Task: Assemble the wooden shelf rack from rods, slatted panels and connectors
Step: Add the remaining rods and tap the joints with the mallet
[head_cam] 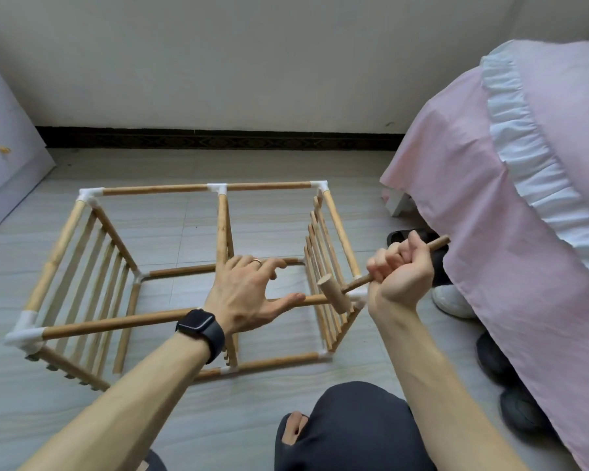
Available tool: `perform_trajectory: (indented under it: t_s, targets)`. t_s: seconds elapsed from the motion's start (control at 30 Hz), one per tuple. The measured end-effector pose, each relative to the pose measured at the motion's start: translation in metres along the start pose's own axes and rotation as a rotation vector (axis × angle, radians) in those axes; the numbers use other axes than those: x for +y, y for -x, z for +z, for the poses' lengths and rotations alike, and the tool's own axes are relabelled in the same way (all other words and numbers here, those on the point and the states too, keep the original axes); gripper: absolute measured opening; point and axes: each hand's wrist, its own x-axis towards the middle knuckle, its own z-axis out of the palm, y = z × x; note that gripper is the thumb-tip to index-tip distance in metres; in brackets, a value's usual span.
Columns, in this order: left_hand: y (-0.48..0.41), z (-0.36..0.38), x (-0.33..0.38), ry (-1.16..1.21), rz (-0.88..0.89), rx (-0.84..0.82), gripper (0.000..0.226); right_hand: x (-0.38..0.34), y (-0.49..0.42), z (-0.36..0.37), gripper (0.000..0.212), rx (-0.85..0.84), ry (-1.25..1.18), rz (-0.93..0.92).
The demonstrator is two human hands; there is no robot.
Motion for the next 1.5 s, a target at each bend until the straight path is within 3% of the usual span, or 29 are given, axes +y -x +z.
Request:
perform_trajectory:
  t_s: [0.07, 0.13, 0.2, 0.27, 0.37, 0.5, 0.63, 0.73, 0.83, 0.9, 1.03, 1.2, 1.37, 1.43, 1.5]
  targets:
    - [-0.001, -0.006, 0.030, 0.304, 0.024, -0.037, 0.081, -0.001, 0.003, 0.005, 0.048, 0.097, -0.127, 0.150]
    - [-0.002, -0.006, 0.049, 0.623, -0.021, -0.072, 0.056, -0.001, 0.004, 0.005, 0.046, 0.142, -0.184, 0.275]
    - [-0.005, -0.009, 0.050, 0.812, -0.108, -0.052, 0.033, -0.003, 0.005, -0.002, 0.039, 0.120, -0.071, 0.356]
    - [-0.007, -0.015, 0.039, 0.894, -0.148, -0.027, 0.030, -0.006, 0.005, -0.019, 0.022, 0.052, 0.133, 0.417]
    - [-0.008, -0.024, 0.022, 0.766, -0.135, 0.063, 0.028, -0.017, 0.012, -0.055, 0.009, -0.135, 0.365, 0.464]
    - [-0.008, -0.026, 0.022, 0.720, -0.047, -0.009, 0.031, -0.036, 0.028, -0.095, 0.006, -0.359, 0.610, 0.454]
    - [-0.016, -0.019, 0.052, 0.693, 0.027, 0.006, 0.033, -0.037, 0.055, -0.124, 0.029, -0.595, 1.153, 0.411]
    - [-0.024, -0.004, 0.078, 0.555, 0.037, 0.066, 0.044, -0.034, 0.078, -0.140, 0.036, -0.500, 1.428, 0.157]
    - [-0.017, 0.027, 0.088, 0.276, 0.082, 0.065, 0.058, -0.042, 0.085, -0.155, 0.040, -0.311, 1.445, -0.086]
    - [-0.007, 0.053, 0.083, 0.082, 0.147, 0.009, 0.063, -0.045, 0.085, -0.162, 0.042, -0.281, 1.517, -0.106]
    - [0.004, 0.084, 0.073, -0.217, 0.196, -0.046, 0.080, -0.044, 0.081, -0.168, 0.037, -0.367, 1.764, 0.059]
    - [0.000, 0.088, 0.077, -0.205, 0.163, -0.003, 0.070, -0.055, 0.079, -0.158, 0.035, -0.401, 1.744, -0.048]
    - [0.003, 0.089, 0.078, -0.203, 0.144, 0.018, 0.068, -0.061, 0.087, -0.143, 0.030, -0.263, 1.333, -0.507]
    - [0.004, 0.088, 0.077, -0.192, 0.142, 0.022, 0.069, -0.055, 0.087, -0.146, 0.028, -0.289, 1.485, -0.411]
    - [0.004, 0.088, 0.078, -0.181, 0.144, 0.023, 0.070, -0.052, 0.085, -0.156, 0.031, -0.400, 1.775, -0.104]
